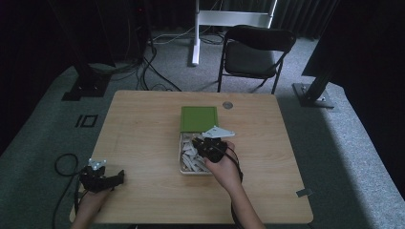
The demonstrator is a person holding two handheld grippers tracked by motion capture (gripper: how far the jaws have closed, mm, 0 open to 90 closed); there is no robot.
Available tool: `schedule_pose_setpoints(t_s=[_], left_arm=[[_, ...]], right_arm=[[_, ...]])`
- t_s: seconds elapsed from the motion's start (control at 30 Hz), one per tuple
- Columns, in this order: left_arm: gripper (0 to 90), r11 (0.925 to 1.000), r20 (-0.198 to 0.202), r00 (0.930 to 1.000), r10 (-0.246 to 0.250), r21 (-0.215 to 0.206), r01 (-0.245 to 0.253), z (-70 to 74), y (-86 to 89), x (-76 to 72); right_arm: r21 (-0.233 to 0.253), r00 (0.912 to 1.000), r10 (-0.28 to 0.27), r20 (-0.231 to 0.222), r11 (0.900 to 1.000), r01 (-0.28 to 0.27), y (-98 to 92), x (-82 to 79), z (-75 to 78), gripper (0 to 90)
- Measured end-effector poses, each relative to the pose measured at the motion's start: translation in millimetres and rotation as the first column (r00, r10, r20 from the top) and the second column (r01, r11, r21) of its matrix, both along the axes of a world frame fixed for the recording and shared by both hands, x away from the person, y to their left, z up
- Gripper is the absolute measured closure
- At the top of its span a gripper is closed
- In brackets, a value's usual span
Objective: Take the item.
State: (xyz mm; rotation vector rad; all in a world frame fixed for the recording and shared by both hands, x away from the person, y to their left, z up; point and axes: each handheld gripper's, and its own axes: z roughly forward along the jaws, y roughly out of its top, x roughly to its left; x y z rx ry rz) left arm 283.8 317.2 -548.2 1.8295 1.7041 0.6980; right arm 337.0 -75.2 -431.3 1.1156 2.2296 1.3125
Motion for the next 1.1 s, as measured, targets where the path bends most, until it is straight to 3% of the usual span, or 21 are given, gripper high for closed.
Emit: schedule_pose_setpoints(t_s=[0.73,1.1], left_arm=[[1.5,1.0000,-0.002,1.0000,0.000,0.000,0.000,0.1,0.0,0.0],[1.5,1.0000,-0.001,1.0000,0.000,0.000,0.000,0.1,0.0,0.0]], right_arm=[[0.045,0.9975,-0.058,0.042,0.997,0.056,-46.8,-5.0,22.6,83.4],[0.073,0.9917,-0.119,0.050,0.991,0.115,-74.9,0.3,22.1,83.5]])
